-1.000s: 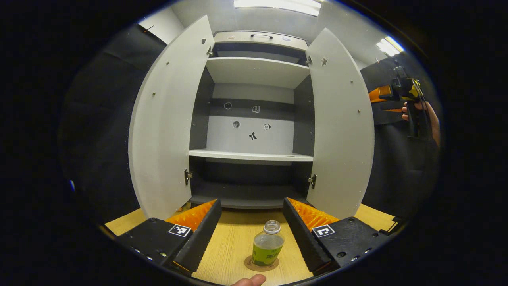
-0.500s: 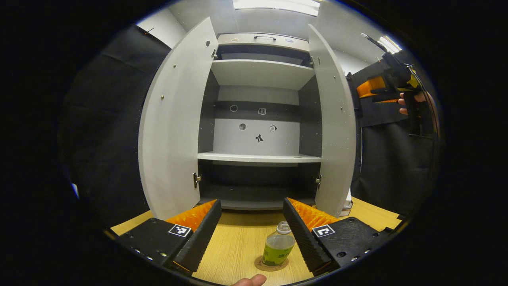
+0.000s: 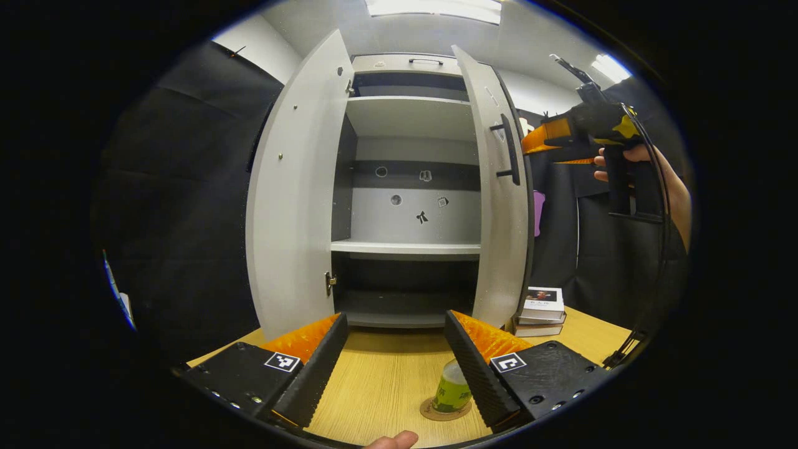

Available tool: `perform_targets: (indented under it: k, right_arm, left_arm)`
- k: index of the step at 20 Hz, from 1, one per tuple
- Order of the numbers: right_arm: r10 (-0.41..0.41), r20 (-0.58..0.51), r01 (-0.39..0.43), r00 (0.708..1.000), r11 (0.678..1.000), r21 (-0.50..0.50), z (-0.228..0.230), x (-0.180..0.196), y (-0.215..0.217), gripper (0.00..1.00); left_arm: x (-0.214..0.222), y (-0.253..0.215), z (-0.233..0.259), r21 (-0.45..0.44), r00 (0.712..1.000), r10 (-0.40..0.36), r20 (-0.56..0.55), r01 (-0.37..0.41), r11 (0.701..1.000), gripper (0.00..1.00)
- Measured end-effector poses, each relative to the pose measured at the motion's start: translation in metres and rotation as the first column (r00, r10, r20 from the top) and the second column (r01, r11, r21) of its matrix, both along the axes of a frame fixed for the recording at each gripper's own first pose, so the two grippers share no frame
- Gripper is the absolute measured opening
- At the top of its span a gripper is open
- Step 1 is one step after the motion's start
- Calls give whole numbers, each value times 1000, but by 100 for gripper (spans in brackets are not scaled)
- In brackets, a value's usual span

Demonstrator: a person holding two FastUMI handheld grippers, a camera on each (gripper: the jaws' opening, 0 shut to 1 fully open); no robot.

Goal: Grasp the bottle in the cabinet with the left hand and place it on the coaster, then close the right door with the right hand and the left door with the left hand.

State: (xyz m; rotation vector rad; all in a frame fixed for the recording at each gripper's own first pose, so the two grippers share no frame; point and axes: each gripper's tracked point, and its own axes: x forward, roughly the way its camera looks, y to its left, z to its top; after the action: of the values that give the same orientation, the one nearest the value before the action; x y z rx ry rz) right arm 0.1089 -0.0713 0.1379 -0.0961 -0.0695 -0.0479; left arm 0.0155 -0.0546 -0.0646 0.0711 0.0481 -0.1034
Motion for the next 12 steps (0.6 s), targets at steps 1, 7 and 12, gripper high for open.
perform_targets:
  k: [1, 7, 12]
  right_arm:
    - [-2, 6, 2, 1000, 1000, 6, 1, -2, -1, 83]
    - [-27, 19, 27, 999, 1000, -2, -5, -17, -11, 82]
    - [-79, 28, 79, 996, 997, -1, -27, -35, -19, 83]
  left_arm:
    - [-1, 4, 0, 1, 1000, 8, 0, -8, 1000, 95]
    - [1, 8, 2, -1, 1000, 0, -2, 0, 1000, 95]
    - [6, 2, 6, -10, 1000, -23, 8, 23, 1000, 95]
